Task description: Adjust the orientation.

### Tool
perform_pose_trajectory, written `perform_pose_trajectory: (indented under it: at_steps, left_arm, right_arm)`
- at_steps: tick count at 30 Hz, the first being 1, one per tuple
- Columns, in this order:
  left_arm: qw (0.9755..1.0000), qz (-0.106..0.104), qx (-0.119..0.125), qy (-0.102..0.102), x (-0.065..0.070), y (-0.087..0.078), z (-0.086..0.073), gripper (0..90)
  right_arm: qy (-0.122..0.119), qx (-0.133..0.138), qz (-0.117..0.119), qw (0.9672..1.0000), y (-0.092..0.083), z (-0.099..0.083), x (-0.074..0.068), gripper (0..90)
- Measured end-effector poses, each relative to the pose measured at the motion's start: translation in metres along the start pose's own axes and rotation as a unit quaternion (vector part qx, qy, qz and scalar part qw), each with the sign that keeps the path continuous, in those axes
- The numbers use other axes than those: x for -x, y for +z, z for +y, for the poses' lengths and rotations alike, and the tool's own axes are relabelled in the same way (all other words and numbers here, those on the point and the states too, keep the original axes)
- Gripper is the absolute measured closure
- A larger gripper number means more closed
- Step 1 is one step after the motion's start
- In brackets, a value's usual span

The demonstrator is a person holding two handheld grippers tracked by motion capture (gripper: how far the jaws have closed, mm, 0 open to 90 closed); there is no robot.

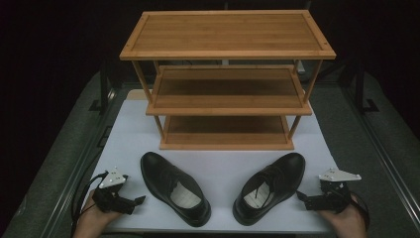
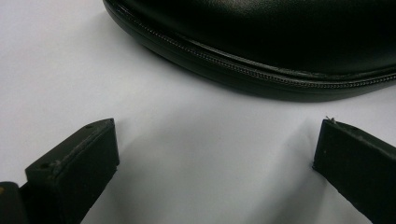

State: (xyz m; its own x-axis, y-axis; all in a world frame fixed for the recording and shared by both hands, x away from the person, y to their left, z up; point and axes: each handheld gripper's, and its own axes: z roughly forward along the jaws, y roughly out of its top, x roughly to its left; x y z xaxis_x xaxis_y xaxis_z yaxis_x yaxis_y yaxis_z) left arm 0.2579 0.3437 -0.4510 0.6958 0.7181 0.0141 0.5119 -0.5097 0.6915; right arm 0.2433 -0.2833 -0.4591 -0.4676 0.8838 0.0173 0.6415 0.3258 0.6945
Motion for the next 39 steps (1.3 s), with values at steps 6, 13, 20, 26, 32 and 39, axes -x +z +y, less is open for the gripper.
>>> perform_pose_trajectory:
  at_steps: [6, 13, 20, 26, 32, 39]
  left_arm:
    - [1.0, 0.0, 0.0, 0.0, 0.0, 0.0, 0.0, 0.0]
    - [1.0, 0.002, 0.005, 0.0, 0.001, -0.002, 0.0, 4.4]
    - [0.9995, 0.019, 0.022, -0.008, 0.0, -0.013, -0.002, 24.4]
    - [0.9982, 0.023, 0.041, -0.036, -0.007, -0.027, 0.008, 67.7]
    - [0.9968, 0.044, 0.047, -0.047, -0.015, -0.032, 0.021, 90.0]
    - [0.9959, 0.053, 0.054, -0.05, -0.027, -0.027, 0.035, 90.0]
  right_arm:
    - [0.0, 0.0, 0.0, 1.0, 0.0, 0.0, 0.0, 0.0]
    - [0.001, 0.0, 0.001, 1.0, 0.0, 0.0, 0.0, 0.0]
    - [0.001, -0.001, 0.001, 1.0, 0.0, 0.0, 0.0, 0.0]
    - [0.001, -0.001, 0.001, 1.0, 0.0, 0.0, 0.001, 0.0]
    - [0.0, 0.0, 0.0, 1.0, 0.0, 0.0, 0.001, 0.0]
    - [0.001, 0.0, 0.001, 1.0, 0.0, 0.0, 0.001, 0.0]
